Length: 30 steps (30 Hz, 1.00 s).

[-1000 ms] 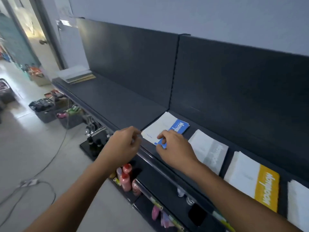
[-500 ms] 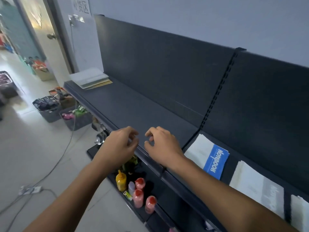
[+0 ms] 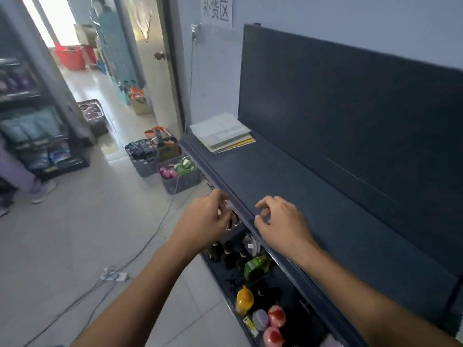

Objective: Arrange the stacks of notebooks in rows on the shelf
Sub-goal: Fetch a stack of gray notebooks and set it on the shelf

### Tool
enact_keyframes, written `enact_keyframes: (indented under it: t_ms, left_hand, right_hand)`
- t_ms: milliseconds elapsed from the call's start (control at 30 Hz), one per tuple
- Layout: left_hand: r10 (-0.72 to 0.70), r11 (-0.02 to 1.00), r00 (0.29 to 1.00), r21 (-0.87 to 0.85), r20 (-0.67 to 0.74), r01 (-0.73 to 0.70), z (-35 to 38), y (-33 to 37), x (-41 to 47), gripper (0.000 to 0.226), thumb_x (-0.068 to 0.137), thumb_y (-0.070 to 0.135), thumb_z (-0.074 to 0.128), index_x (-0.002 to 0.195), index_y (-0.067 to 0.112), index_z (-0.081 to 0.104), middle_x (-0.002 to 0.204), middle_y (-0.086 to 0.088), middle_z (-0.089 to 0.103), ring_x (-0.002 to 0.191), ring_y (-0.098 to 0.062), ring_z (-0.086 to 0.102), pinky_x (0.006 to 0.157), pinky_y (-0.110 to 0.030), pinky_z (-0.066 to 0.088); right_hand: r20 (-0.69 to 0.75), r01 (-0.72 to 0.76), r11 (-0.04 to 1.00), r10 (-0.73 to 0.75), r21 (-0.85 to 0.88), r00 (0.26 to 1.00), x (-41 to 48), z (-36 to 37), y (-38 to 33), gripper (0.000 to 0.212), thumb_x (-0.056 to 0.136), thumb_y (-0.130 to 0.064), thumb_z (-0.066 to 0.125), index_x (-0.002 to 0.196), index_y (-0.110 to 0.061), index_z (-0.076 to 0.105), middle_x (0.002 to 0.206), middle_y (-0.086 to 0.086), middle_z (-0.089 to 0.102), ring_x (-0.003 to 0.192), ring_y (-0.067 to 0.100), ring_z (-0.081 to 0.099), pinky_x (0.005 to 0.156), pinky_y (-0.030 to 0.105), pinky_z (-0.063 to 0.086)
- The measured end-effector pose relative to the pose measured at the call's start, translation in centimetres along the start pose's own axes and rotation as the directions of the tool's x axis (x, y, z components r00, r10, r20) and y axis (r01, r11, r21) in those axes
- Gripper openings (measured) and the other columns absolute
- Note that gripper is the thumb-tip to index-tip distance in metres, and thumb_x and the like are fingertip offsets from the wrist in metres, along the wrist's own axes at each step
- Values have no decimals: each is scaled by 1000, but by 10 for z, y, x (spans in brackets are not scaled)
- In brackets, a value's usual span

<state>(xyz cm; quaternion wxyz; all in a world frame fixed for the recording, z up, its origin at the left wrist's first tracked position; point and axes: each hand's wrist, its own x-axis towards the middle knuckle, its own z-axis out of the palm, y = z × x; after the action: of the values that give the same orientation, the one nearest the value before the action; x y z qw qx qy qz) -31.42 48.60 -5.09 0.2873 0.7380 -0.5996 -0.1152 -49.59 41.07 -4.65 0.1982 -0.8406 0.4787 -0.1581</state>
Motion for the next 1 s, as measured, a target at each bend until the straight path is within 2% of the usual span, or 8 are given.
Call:
enact_keyframes:
  t_ms: [167, 300, 433, 633, 800, 1000]
  left_hand:
    - [5, 1000, 1000, 0, 12, -5, -25, -72, 55, 23, 98, 29, 53, 121, 26, 58, 98, 13, 66, 84, -7, 63, 77, -32, 54]
    - [44, 999, 999, 6, 22, -44, -46, -124, 103, 22, 98, 30, 54, 118, 25, 61, 100, 11, 67, 85, -7, 63, 79, -33, 54]
    - [85, 996, 994, -12, 68, -85, -59, -166, 146, 19, 99, 34, 54, 114, 27, 62, 97, 15, 65, 81, -3, 61, 78, -31, 53]
    - [129, 992, 980, -18, 148, -128, -73, -208, 220, 18, 99, 34, 53, 111, 26, 64, 97, 15, 65, 80, -1, 62, 77, -32, 55]
    - [191, 981, 969, -6, 160, -192, -75, -229, 293, 18, 98, 35, 53, 110, 27, 64, 95, 12, 64, 85, -7, 62, 80, -35, 55]
    - [249, 968, 950, -8, 190, -252, -65, -243, 372, 23, 99, 35, 52, 116, 26, 63, 100, 11, 65, 84, -4, 62, 80, -32, 55]
  right_hand:
    - [-10, -44, 999, 43, -18, 999, 69, 33, -35, 18, 93, -35, 58, 111, -33, 59, 101, -17, 56, 87, 10, 59, 76, 32, 51]
    - [-40, -122, 993, 122, 2, 992, 123, 60, -64, 17, 93, -36, 60, 110, -35, 59, 96, -19, 56, 83, 2, 57, 73, 29, 51]
    - [-80, -195, 979, 199, 60, 977, 173, 77, -87, 19, 94, -34, 59, 113, -33, 60, 99, -17, 58, 88, 5, 58, 76, 33, 54]
    - [-127, -285, 955, 294, 84, 947, 242, 92, -102, 18, 92, -32, 61, 110, -30, 60, 95, -15, 59, 84, 7, 60, 79, 38, 56]
    - [-144, -280, 957, 289, 81, 946, 299, 103, -101, 20, 90, -27, 60, 110, -22, 62, 91, -11, 61, 82, 14, 61, 74, 39, 54]
    - [-152, -401, 911, 411, 93, 899, 367, 108, -87, 28, 88, -29, 59, 116, -25, 60, 100, -9, 63, 94, 19, 61, 78, 33, 48]
